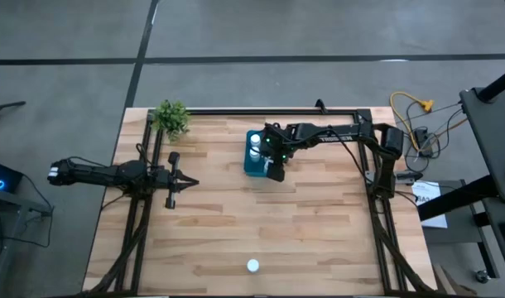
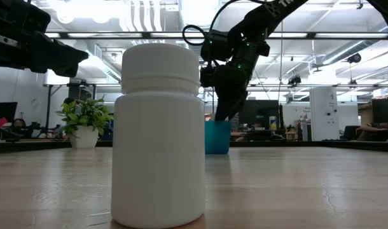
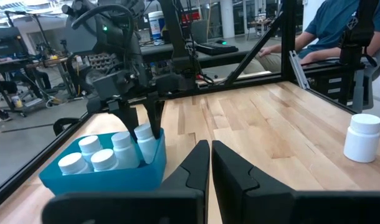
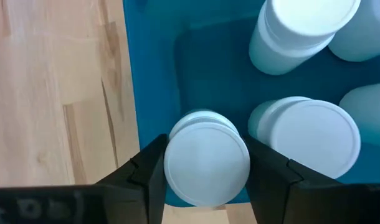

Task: Pick and place pill bottles into a basket
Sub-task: Put the top white pill bottle into the blue bin

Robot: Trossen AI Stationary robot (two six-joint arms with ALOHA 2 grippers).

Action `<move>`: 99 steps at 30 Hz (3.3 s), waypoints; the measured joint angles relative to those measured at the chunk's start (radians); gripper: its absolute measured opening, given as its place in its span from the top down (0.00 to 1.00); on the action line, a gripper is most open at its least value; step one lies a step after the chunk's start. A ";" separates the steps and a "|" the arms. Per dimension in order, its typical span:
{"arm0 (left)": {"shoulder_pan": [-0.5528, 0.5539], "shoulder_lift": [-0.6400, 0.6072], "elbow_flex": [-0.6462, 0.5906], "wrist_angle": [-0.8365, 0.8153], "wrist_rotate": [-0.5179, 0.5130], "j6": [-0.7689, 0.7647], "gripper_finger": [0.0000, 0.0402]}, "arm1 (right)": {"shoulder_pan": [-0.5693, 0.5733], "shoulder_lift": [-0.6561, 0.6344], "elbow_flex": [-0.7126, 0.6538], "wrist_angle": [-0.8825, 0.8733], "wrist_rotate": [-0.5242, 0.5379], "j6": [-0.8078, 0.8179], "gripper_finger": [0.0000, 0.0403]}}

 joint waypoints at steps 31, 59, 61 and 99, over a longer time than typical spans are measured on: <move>0.000 0.000 0.000 0.001 0.000 0.000 1.00 | 0.000 0.000 -0.007 0.000 -0.039 0.016 0.62; 0.000 0.000 0.000 0.001 0.000 0.000 1.00 | 0.000 0.001 -0.013 0.030 -0.026 0.038 0.62; 0.000 0.000 0.000 0.001 0.000 0.000 1.00 | 0.000 0.001 -0.012 0.029 -0.026 0.038 0.62; 0.000 0.000 0.000 0.001 0.000 0.000 1.00 | 0.011 0.001 0.161 -0.166 -0.019 0.013 0.62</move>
